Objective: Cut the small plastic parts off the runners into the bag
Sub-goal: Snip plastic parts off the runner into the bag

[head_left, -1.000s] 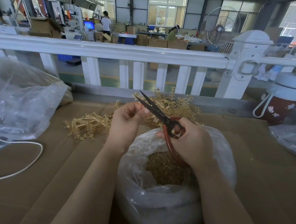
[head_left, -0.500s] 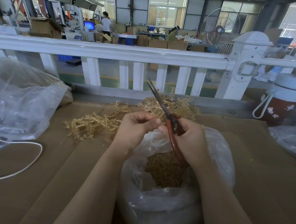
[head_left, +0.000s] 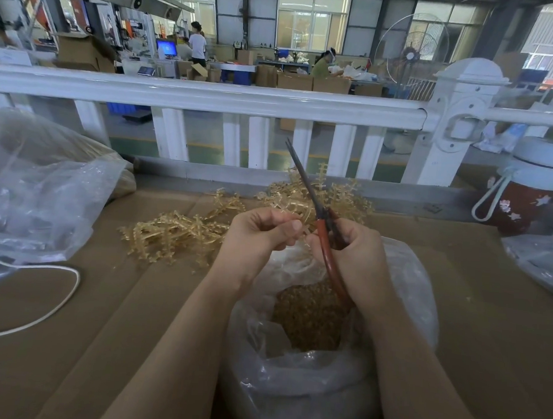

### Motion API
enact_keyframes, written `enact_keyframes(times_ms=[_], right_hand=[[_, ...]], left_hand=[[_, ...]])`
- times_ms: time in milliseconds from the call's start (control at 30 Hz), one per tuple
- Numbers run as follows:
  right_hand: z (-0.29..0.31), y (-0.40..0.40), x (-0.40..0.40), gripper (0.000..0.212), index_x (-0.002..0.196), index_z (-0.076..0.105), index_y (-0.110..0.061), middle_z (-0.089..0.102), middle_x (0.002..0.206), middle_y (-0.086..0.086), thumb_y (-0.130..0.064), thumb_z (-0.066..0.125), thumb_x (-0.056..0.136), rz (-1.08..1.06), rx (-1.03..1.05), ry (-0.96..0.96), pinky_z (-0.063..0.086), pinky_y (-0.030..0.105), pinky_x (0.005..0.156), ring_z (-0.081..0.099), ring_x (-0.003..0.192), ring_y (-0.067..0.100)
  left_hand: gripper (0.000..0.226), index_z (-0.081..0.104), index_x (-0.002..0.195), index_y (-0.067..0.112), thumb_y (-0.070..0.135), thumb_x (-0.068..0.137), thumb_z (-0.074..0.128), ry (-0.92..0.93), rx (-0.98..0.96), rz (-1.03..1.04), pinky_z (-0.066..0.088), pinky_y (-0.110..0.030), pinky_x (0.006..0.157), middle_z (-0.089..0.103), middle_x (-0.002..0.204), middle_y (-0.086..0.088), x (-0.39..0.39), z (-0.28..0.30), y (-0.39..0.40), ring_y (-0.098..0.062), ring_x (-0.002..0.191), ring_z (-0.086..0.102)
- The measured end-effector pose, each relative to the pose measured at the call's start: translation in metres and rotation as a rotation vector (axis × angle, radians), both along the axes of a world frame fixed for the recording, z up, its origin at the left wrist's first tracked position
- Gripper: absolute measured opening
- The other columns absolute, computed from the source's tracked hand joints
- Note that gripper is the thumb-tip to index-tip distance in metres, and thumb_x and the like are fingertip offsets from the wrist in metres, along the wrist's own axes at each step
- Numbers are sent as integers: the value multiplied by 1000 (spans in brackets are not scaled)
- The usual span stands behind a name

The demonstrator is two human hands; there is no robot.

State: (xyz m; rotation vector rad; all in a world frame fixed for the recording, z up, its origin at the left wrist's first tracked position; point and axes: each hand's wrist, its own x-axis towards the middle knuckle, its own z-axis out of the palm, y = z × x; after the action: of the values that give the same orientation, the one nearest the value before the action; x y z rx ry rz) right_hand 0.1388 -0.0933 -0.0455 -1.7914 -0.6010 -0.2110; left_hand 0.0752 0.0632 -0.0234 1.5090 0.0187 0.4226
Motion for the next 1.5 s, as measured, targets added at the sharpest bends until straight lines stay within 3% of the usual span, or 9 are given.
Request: enact_keyframes(times_ms=[133, 233, 433, 600, 767, 933, 1167, 1367, 1500], right_hand=[[1, 1, 0, 18, 78, 68, -37, 70, 72, -24, -27, 82, 83, -39, -69, -16, 51, 13, 58, 67, 67, -3], [-1, 1, 0, 14, 81, 69, -39, 71, 75, -25, -37, 82, 82, -104, -113, -3, 59, 32, 67, 67, 69, -1], [1, -2, -5, 54, 87, 65, -45, 62, 86, -43, -88, 64, 55, -197, -238, -72, 43, 18, 60, 59, 82, -15], [-3, -3, -6, 58, 98, 60, -42, 64, 84, -27, -87, 65, 62, -194, -331, -197, 38, 11, 62, 58, 82, -11], [0, -4, -8, 60, 94, 56, -40, 63, 86, -23, -90, 59, 60, -167, -375, -227, 41, 14, 63, 57, 82, -8], [-1, -5, -6, 57, 93, 57, -36, 62, 85, -20, -84, 64, 64, -164, -411, -244, 44, 16, 64, 58, 81, -3], [-1, -6, -7, 56, 87, 58, -34, 57, 73, -17, -85, 61, 65, -195, -394, -325, 50, 23, 59, 59, 71, 2], [-2, -6, -7, 51, 84, 57, -39, 51, 65, -21, -87, 59, 66, -222, -385, -364, 36, 12, 54, 55, 66, -5], [-3, -5, -7, 57, 84, 60, -35, 52, 65, -21, -89, 55, 65, -234, -364, -388, 42, 15, 54, 55, 64, -5]], left_hand=[[15, 78, 71, 24, 15, 83, 75, -4, -22, 25, 53, -37, 83, 71, 80, -17, 1, 0, -2, -21, 77, 63], [5, 79, 76, 22, 25, 72, 78, -36, -61, 26, 58, -36, 86, 74, 90, -19, 0, 0, -3, -26, 85, 68], [6, 77, 74, 21, 23, 69, 79, -93, -122, 94, 52, -16, 65, 75, 80, -1, -1, 0, 6, -7, 70, 67], [9, 77, 71, 26, 18, 76, 75, -144, -84, 55, 50, -13, 63, 73, 74, 8, -5, 3, 10, 0, 66, 64], [28, 73, 80, 15, -6, 91, 59, -174, -69, 40, 53, -18, 72, 73, 79, 4, -4, 2, 12, -7, 75, 68], [38, 76, 72, 23, -3, 93, 57, -140, -84, 49, 53, -20, 75, 71, 74, 5, -4, 1, 11, -8, 73, 64], [28, 74, 77, 15, -5, 92, 59, -101, -128, 75, 51, -18, 69, 69, 71, -1, -4, 2, 10, -10, 69, 60], [21, 73, 75, 17, 5, 90, 64, -98, -158, 37, 49, -17, 69, 67, 72, -1, -6, 4, 9, -11, 68, 56], [23, 73, 75, 19, 6, 91, 64, -89, -171, 37, 48, -16, 68, 67, 71, 1, -6, 4, 9, -9, 67, 56]])
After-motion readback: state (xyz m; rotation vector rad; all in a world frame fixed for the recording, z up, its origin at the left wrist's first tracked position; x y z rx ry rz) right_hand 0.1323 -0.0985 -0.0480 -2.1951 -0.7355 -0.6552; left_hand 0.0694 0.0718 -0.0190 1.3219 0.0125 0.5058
